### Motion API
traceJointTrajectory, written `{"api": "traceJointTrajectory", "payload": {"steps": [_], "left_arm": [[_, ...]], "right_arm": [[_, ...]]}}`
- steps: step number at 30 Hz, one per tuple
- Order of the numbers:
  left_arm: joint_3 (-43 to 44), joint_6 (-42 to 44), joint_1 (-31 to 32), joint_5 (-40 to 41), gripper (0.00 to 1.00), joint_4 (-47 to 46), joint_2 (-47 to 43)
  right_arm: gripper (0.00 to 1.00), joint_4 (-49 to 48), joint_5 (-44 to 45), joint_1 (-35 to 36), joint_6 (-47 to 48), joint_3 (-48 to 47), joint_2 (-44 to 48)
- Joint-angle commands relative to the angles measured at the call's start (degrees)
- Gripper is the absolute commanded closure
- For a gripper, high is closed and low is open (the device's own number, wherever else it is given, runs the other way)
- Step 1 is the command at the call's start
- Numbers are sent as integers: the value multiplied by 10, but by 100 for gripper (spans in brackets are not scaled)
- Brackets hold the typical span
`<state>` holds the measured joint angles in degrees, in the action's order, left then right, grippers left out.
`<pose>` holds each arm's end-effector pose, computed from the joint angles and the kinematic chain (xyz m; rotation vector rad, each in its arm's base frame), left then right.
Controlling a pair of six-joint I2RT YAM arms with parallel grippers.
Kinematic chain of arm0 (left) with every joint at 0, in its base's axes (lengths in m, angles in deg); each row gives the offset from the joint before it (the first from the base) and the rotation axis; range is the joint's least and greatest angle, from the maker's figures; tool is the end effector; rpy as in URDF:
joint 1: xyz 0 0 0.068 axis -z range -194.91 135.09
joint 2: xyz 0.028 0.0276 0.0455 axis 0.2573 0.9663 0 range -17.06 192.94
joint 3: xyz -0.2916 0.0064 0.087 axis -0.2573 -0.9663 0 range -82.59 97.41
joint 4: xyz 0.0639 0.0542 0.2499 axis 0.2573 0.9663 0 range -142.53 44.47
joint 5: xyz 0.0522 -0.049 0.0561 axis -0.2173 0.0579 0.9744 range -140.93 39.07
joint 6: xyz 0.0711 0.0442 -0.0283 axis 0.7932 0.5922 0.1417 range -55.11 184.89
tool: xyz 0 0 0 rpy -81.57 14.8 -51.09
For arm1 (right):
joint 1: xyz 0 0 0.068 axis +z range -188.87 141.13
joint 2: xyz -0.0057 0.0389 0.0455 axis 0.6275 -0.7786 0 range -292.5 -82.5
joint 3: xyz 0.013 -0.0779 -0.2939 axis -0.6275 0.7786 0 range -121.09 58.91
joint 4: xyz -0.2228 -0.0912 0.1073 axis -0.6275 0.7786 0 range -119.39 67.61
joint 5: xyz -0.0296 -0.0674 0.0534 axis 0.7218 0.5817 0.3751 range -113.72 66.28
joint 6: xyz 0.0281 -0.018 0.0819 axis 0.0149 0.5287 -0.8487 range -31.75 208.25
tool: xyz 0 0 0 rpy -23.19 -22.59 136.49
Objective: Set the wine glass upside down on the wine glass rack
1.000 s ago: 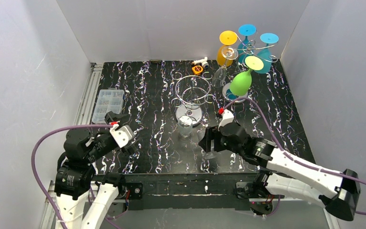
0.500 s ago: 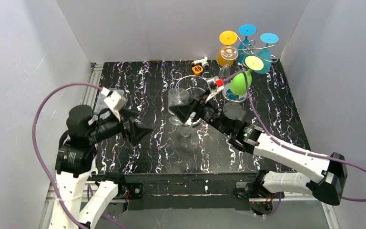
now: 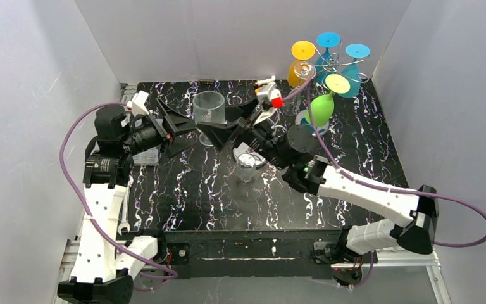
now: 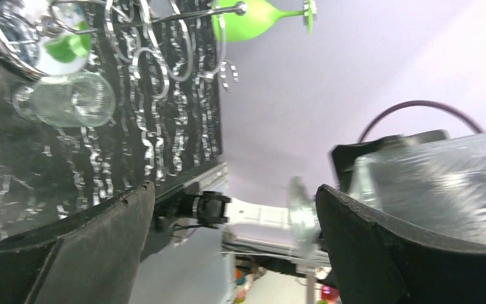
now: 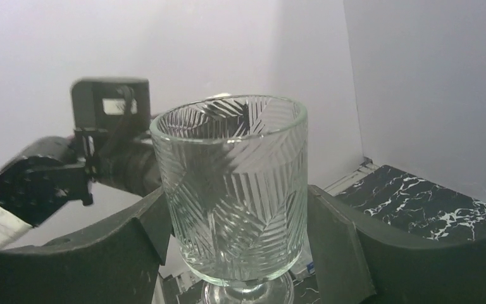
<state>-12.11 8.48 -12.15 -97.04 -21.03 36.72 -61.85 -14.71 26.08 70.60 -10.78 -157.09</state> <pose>0.1857 -0.0657 0.4484 -0.3020 1.9787 -1.4272 0.1498 0.2911 0.5082 -0.3289 1.1286 1.2005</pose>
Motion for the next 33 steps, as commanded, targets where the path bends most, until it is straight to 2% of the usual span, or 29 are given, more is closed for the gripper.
{"api": "traceJointTrajectory", "payload": {"steps": [1, 4, 6, 9, 12, 17, 24, 32, 33], "left_arm": [[44, -91, -1, -29, 5, 5, -22], [47, -95, -3, -17, 13, 39, -34], [53, -94, -4, -2, 23, 59, -39], [66, -91, -9, 17, 48, 88, -39], [83, -90, -14, 31, 65, 112, -37], [116, -88, -22, 57, 68, 144, -36], [106, -64, -27, 91, 81, 168, -40], [86, -45, -55, 75, 100, 113, -41], [82, -41, -57, 70, 100, 102, -43]], "right_arm": [[56, -81, 24, 21, 54, -45, -18], [56, -95, 28, 23, 59, -54, -33], [56, -110, 28, 25, 53, -59, -44], [57, -125, 30, 31, 51, -68, -60], [57, -134, 34, 36, 53, -70, -74], [58, -153, 45, 43, 46, -66, -90], [59, -188, 61, 46, 20, -52, -94], [59, -219, 66, 48, -66, -3, -88], [59, -223, 74, 48, -71, 9, -80]]}}
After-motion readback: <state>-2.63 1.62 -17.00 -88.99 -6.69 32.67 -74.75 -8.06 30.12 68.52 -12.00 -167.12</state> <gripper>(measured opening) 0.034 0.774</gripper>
